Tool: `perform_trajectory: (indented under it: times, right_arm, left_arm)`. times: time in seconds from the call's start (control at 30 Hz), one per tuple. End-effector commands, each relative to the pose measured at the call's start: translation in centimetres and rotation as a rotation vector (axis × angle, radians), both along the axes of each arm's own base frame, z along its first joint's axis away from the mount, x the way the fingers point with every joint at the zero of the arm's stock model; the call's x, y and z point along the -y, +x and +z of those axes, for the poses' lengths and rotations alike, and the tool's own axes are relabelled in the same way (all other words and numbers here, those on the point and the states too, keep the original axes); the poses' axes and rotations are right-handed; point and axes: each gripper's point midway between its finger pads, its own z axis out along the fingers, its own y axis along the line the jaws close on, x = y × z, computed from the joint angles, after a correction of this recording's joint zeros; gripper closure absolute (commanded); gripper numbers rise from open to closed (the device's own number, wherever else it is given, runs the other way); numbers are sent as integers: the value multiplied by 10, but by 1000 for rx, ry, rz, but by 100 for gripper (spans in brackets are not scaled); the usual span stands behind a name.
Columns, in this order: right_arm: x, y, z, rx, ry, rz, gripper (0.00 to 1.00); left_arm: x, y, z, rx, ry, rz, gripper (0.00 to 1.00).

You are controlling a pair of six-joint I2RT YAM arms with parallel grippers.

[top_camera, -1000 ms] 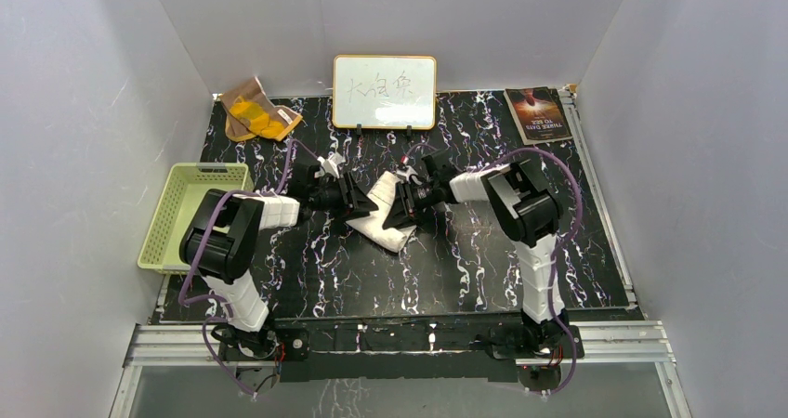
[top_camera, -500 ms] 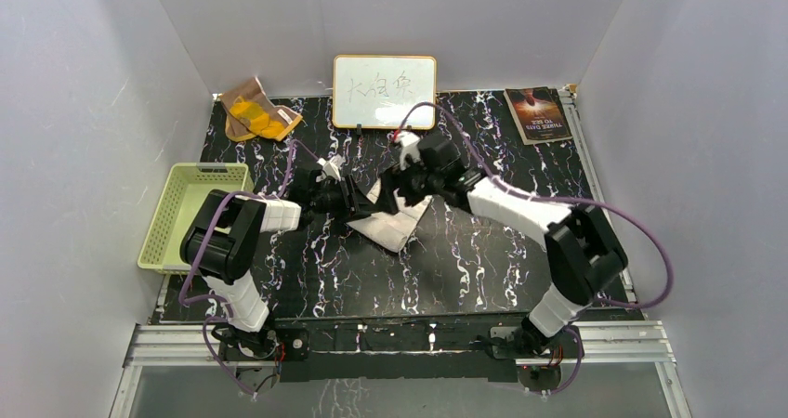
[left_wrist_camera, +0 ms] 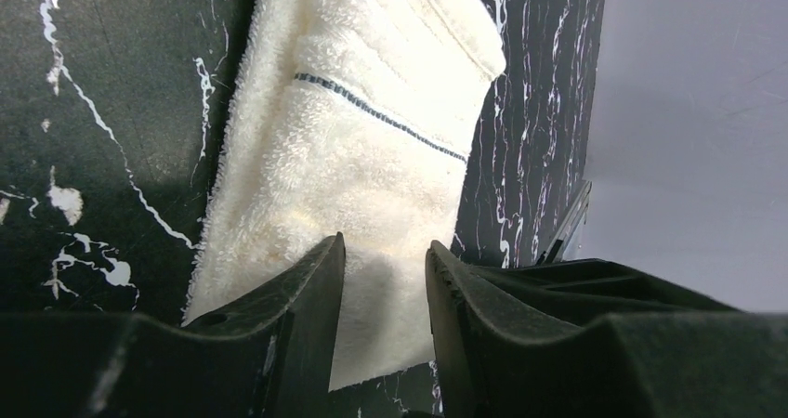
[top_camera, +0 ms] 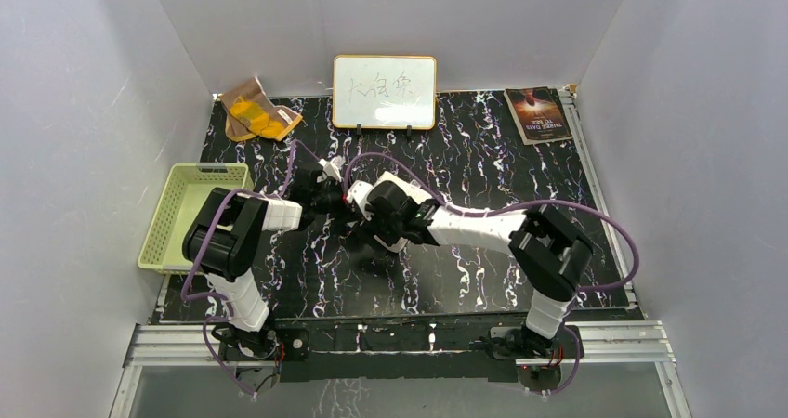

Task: Roll the towels
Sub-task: Roll the towel at the center of the board.

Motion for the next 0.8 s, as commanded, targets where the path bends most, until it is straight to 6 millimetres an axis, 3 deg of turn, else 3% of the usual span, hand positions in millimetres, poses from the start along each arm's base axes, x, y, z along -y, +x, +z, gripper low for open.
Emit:
perform_trajectory:
  times: [0.0,0.27,0.5,0.63,0.77]
  right_arm:
    - [-9,8,1,98,-70,22,34]
    - [-10,-3,-23,96,-136,50,40]
    - [15,12,-50,136,-289,-70,52]
    - [28,19,-53,166,-335,-145,61]
    - [29,16,-56,143,-322,-157,73]
  left_arm:
    - [-12,-33,-42,-155,101,-19,64]
    - [-14,-35,-46,-164,117,-22,71]
    - [-18,-34,-45,-171,148,-16,99]
    - [-25,-27,-36,-160,153,-3,100]
    - [-35,-10,-11,-122,136,21,97]
